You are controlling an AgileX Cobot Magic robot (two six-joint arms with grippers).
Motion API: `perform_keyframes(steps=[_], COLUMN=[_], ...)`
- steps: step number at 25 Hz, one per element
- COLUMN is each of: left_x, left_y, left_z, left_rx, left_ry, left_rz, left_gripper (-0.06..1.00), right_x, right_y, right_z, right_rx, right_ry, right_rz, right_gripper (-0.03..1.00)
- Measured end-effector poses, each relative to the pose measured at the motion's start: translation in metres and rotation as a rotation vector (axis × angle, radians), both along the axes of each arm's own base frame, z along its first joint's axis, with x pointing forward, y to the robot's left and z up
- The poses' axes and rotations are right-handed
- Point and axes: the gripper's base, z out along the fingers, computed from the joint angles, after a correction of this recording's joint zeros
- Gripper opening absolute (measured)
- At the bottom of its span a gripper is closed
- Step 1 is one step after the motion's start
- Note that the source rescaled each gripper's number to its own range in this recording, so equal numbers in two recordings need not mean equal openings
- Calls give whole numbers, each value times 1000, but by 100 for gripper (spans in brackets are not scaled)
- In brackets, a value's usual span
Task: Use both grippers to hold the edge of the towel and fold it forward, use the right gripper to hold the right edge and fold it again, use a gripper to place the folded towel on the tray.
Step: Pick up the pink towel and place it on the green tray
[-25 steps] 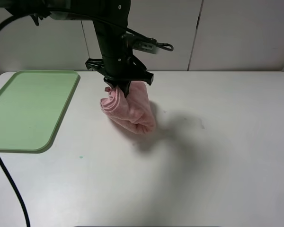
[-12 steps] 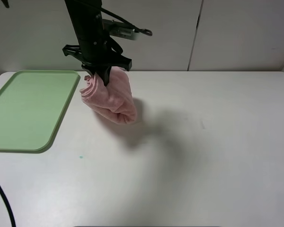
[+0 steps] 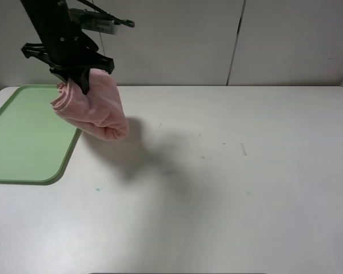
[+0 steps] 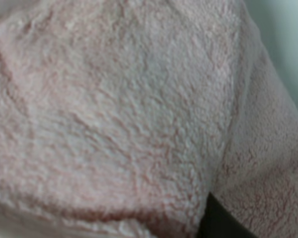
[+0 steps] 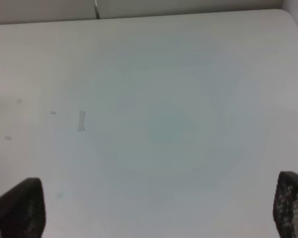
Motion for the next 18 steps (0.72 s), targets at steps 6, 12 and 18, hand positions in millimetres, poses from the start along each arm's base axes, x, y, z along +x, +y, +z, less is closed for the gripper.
perform_keyframes(steps=[6, 12, 18], left_x=[-8, -12, -12], left_y=[45, 86, 120], left_z=[-5, -17, -28], left_rx=[-7, -15, -31], left_ry=[-18, -36, -85], left_rz=[94, 192, 275], left_gripper=[13, 13, 13], right_x=[0, 0, 0], right_y=[0, 0, 0], right_z=[0, 0, 0], right_rx=[0, 0, 0], right_ry=[0, 0, 0], right_rz=[0, 0, 0], right_gripper=[100, 100, 100])
